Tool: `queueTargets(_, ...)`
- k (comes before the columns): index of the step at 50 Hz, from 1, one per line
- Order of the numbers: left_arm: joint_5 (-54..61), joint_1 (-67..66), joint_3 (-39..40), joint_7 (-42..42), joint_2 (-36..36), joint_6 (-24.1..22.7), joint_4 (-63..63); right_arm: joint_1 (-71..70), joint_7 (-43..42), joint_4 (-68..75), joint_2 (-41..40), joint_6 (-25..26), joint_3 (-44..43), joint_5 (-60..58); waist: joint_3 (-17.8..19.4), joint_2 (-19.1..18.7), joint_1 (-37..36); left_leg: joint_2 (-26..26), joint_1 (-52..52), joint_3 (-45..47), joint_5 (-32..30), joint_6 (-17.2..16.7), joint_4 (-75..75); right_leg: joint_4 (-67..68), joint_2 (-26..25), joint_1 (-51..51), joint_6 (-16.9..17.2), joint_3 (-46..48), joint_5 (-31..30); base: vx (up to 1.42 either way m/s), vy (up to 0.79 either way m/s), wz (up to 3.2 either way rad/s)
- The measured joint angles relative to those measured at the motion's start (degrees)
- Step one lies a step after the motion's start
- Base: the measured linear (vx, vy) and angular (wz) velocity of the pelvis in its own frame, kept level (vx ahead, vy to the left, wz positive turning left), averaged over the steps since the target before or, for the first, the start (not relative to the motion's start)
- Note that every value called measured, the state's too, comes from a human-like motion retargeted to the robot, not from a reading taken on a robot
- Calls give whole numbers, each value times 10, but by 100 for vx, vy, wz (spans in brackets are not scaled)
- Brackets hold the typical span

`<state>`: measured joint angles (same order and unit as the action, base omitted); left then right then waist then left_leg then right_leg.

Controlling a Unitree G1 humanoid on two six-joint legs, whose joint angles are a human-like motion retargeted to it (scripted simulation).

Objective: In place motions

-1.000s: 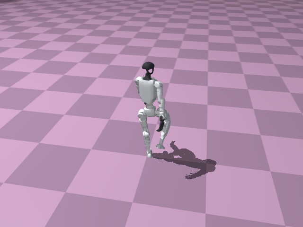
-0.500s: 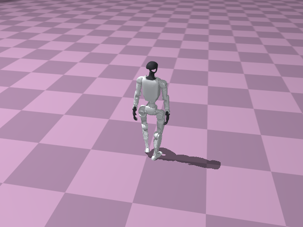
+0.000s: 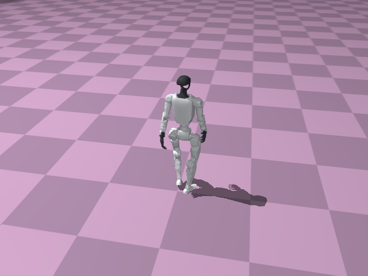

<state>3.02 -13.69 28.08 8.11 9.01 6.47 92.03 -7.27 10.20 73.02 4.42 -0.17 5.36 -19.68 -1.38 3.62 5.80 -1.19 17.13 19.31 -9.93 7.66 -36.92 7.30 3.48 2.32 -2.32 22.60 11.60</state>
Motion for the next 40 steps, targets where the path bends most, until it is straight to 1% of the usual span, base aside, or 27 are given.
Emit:
queueTargets(1, 0, 11, -8, -9, 1, -4, 1, 19, -2, 13, 4, 2, -8, -15, -7, -13, 5, 10, -54, -16, 18, -21, 92, 11, -13, -1, 4, -3, 6, 32, 6, -20)
queueTargets(2, 1, 22, -16, -18, 2, -8, 4, 36, -3, 25, 8, 3, -15, -28, -11, -24, 9, 17, -101, -25, 49, -36, 168, 22, -24, -2, 9, -6, 12, 31, 9, -23)
queueTargets(3, 0, 33, -23, -27, 2, -11, 7, 51, -5, 36, 13, 4, -22, -38, -13, -31, 11, 19, -134, -19, 105, -39, 214, 35, -30, -2, 12, -9, 16, 29, 9, 17)
queueTargets(5, -2, 74, -44, -49, 4, -15, 20, 94, -11, 74, 34, 16, -48, -64, -33, -51, 59, -9, -190, 37, 180, -32, 298, 97, -36, -30, 29, 16, -21, 22, 11, 71)
queueTargets(6, -1, 99, -52, -50, 7, -14, 27, 102, -14, 85, 41, 27, -57, -68, -36, -61, 57, -8, -175, 20, 169, -29, 311, 151, -38, -67, 35, 5, -71, -3, 13, 17)
queueTargets(7, -2, 131, -60, -49, 10, -12, 31, 108, -19, 99, 47, 40, -70, -67, -27, -70, 60, -9, -165, -3, 159, -26, 321, 225, -29, -110, 46, -2, -125, -34, 12, -15)
queueTargets(8, -6, 174, -70, -45, 17, -8, 29, 110, -29, 116, 54, 57, -90, -56, 5, -75, 74, -15, -164, -36, 150, -27, 324, 343, -2, -166, 64, -4, -190, -46, 13, 18)
queueTargets(9, -6, 205, -84, -38, 23, -7, 19, 113, -43, 135, 60, 65, -107, -38, 28, -77, 82, -20, -169, -35, 144, -27, 332, 435, 4, -218, 71, -23, -213, -49, 15, 26)
queueTargets(10, -4, 230, -101, -30, 29, -7, 5, 116, -57, 155, 67, 67, -122, -16, 46, -77, 86, -24, -176, -16, 138, -26, 342, 515, -2, -266, 71, -51, -216, -35, 20, 6)
queueTargets(12, -2, 268, -133, -7, 48, -1, -24, 123, -59, 184, 81, 68, -137, 17, 63, -84, 109, -28, -169, -6, 133, -23, 343, 634, 35, -343, 59, -43, -186, -26, 19, 25)
queueTargets(13, -12, 289, -143, 7, 63, 3, -42, 130, -47, 201, 89, 74, -139, 33, 72, -93, 134, -37, -157, -14, 129, -23, 342, 701, 43, -398, 56, -44, -171, -17, 10, 63)
queueTargets(15, -46, 296, -137, 8, 78, 5, -78, 149, -34, 228, 100, 96, -143, 47, 67, -107, 182, -46, -135, -29, 123, -21, 340, 782, 44, -485, 53, -48, -140, 1, 2, 76)
queueTargets(17, -63, 302, -146, -11, 77, -2, -102, 178, -42, 244, 107, 106, -164, 54, 46, -131, 185, -60, -108, -28, 119, -21, 341, 823, 40, -551, 57, -45, -119, 7, -1, 28)
queueTargets(19, -56, 318, -168, -22, 79, -13, -111, 203, -48, 244, 105, 107, -178, 61, 42, -133, 181, -67, -104, -14, 118, -23, 340, 834, 45, -572, 55, -40, -107, -1, -1, 15)
queueTargets(22, -47, 327, -174, -18, 74, -17, -117, 223, -52, 244, 97, 103, -185, 57, 45, -118, 177, -57, -121, -17, 118, -23, 343, 804, 51, -538, 56, -39, -99, 8, -2, 12)
queueTargets(25, -42, 313, -165, -11, 53, -17, -120, 228, -40, 235, 90, 99, -187, 42, 36, -102, 146, -42, -144, -2, 119, -25, 352, 724, 33, -458, 65, -52, -101, 13, -1, -49)
queueTargets(27, -37, 292, -147, -11, 36, -23, -118, 218, -32, 220, 85, 98, -180, 35, 35, -97, 129, -36, -158, 11, 122, -28, 355, 634, 3, -383, 73, -67, -112, 9, 1, -69)
queueTargets(30, -33, 253, -124, -10, 15, -29, -108, 194, -28, 199, 81, 96, -164, 36, 33, -95, 111, -33, -178, 27, 130, -32, 358, 476, -61, -267, 80, -109, -135, 10, -1, -54)
queueTargets(32, -34, 212, -114, -9, -2, -29, -82, 166, -34, 183, 75, 92, -146, 42, 18, -95, 104, -24, -178, 28, 141, -35, 351, 318, -70, -168, 67, -110, -144, 13, -4, -13)
queueTargets(33, -36, 193, -112, -9, -7, -30, -68, 150, -39, 178, 72, 91, -134, 46, 15, -92, 105, -19, -180, 24, 147, -36, 345, 244, -63, -120, 62, -89, -145, 11, -3, 9)
queueTargets(34, -39, 173, -110, -8, -10, -30, -53, 133, -45, 174, 68, 89, -122, 48, 13, -89, 104, -14, -181, 21, 154, -36, 336, 178, -55, -76, 59, -62, -107, 9, -5, 11)
queueTargets(35, -43, 153, -109, -8, -12, -30, -38, 116, -50, 171, 64, 88, -108, 51, 11, -86, 102, -9, -182, 19, 162, -36, 325, 115, -47, -34, 57, -31, -48, 9, -9, -38)
queueTargets(36, -50, 130, -106, -6, -11, -25, -24, 97, -53, 169, 59, 89, -91, 52, 10, -79, 86, -4, -185, 29, 165, -37, 308, 73, -46, -9, 35, -20, -18, 9, -11, -85)
queueTargets(37, -59, 107, -103, -5, -9, -20, -12, 78, -53, 167, 53, 90, -74, 52, 8, -72, 68, -2, -184, 42, 161, -37, 287, 38, -43, 9, 20, -20, 2, 9, -11, -132)
queueTargets(38, -68, 85, -97, -4, -7, -11, -3, 57, -49, 166, 46, 95, -57, 53, 0, -64, 47, -3, -173, 60, 140, -38, 254, 17, -33, 14, 19, -39, 3, -1, -9, -81)
queueTargets(39, -74, 67, -91, -4, -7, -4, 2, 33, -40, 162, 39, 100, -44, 54, -2, -53, 42, -3, -147, 65, 90, -35, 205, 8, -21, 10, 18, -46, -1, -14, -8, 0)
queueTargets(40, -78, 50, -84, -4, -8, 2, 6, 6, -30, 156, 33, 105, -33, 54, -1, -40, 45, -4, -115, 64, 26, -29, 148, 4, -6, 1, 19, -47, -8, -36, -12, 27)
